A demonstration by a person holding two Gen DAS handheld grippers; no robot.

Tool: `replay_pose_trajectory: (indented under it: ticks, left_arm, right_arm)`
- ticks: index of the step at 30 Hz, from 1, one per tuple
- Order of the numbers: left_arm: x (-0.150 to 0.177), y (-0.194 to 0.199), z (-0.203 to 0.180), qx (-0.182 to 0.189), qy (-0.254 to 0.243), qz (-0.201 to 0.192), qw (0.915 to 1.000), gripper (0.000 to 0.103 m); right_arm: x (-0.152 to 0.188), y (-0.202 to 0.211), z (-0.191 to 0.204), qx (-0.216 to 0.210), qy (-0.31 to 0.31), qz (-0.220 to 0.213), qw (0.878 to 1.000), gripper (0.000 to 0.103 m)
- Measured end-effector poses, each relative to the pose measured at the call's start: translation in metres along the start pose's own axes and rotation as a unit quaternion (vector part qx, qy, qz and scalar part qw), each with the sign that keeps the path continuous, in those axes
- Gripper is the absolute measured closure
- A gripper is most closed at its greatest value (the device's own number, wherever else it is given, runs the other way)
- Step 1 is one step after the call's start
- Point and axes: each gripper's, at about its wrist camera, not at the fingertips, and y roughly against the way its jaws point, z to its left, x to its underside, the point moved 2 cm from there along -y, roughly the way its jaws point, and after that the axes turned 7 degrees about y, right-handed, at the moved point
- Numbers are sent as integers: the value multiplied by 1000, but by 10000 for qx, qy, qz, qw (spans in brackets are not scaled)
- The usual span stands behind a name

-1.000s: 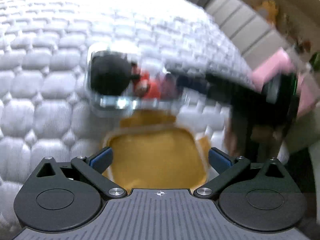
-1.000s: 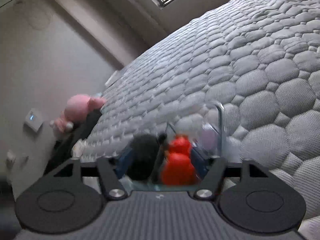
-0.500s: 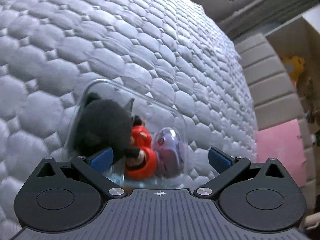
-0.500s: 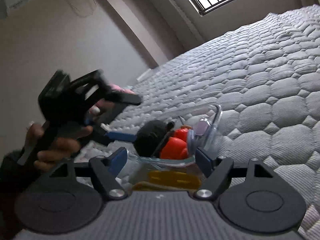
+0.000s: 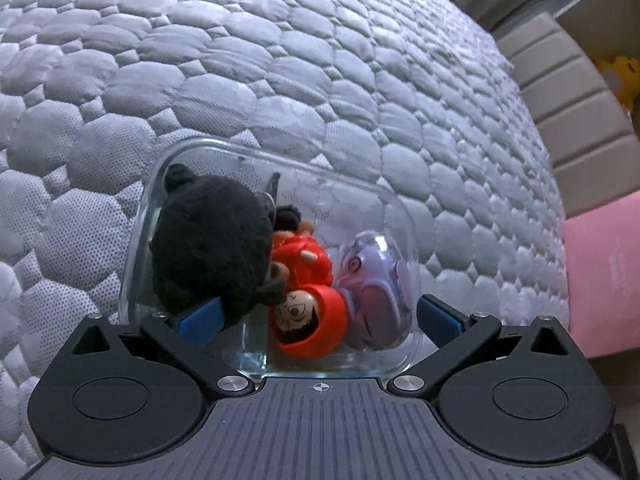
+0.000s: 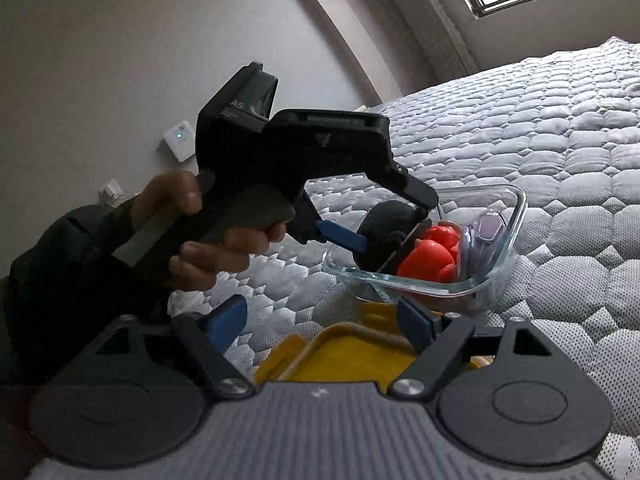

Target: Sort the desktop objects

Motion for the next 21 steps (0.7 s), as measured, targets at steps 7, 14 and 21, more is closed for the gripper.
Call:
replay_pose_trajectory:
  ticks: [7,14,21]
  left_arm:
    - [-5,7,4,380,269,176,9988,0]
    - [-9,2,13,10,318,270,9991,0]
    - [-9,15,-11,-785,-381,-325,9957,1]
  right_arm:
    - [-1,17,-14,304,-113,-152,9994,19]
    - [-2,45,-34,346,-452,-531,9970,15]
    - [0,31,-24,266,-193,-304,9990,15]
